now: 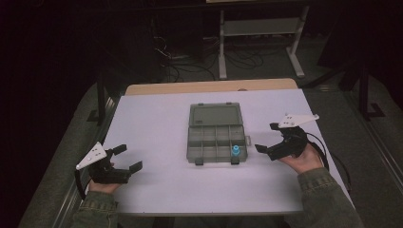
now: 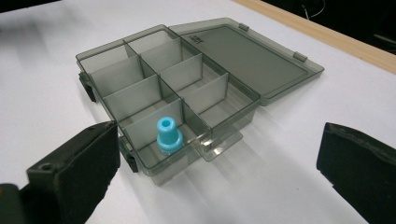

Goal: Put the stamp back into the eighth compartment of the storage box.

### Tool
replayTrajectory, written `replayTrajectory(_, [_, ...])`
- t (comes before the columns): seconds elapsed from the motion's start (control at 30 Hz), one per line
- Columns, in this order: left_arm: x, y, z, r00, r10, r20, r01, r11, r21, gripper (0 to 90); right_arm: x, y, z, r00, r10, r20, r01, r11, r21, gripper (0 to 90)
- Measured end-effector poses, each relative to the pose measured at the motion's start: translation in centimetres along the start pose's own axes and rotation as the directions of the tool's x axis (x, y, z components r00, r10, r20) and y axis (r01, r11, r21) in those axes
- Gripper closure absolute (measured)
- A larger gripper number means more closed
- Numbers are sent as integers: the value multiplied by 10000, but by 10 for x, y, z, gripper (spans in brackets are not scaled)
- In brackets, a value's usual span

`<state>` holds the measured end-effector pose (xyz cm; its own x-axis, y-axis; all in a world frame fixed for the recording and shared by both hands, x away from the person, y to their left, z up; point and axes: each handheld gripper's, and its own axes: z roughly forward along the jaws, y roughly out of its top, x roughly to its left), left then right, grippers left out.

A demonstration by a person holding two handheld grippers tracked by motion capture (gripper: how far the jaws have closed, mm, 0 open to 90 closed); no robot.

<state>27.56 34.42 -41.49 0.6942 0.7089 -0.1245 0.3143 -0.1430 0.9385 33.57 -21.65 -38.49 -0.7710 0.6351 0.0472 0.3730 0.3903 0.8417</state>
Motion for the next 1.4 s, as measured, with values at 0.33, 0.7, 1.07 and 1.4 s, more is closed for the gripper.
replayTrajectory(0.33, [0, 0, 0, 10000, -1, -3, 1, 10000, -4, 0, -2, -12, -9, 9996, 208, 180, -206, 9997, -122, 0])
replayTrajectory(0.7, [0, 0, 1, 10000, -40, 32, 40, 10000, -19, 0, -4, -27, -15, 9985, 511, 210, -503, 9981, -347, 0])
replayTrajectory(1.07, [1, 0, 0, 10000, -44, 54, 44, 10000, -31, 0, -4, -42, -21, 9964, 775, 353, -753, 9953, -607, 0])
replayTrajectory(1.4, [1, 0, 0, 9999, -62, 85, 62, 10000, -50, 0, -1, -57, -30, 9935, 883, 717, -823, 9932, -826, 0])
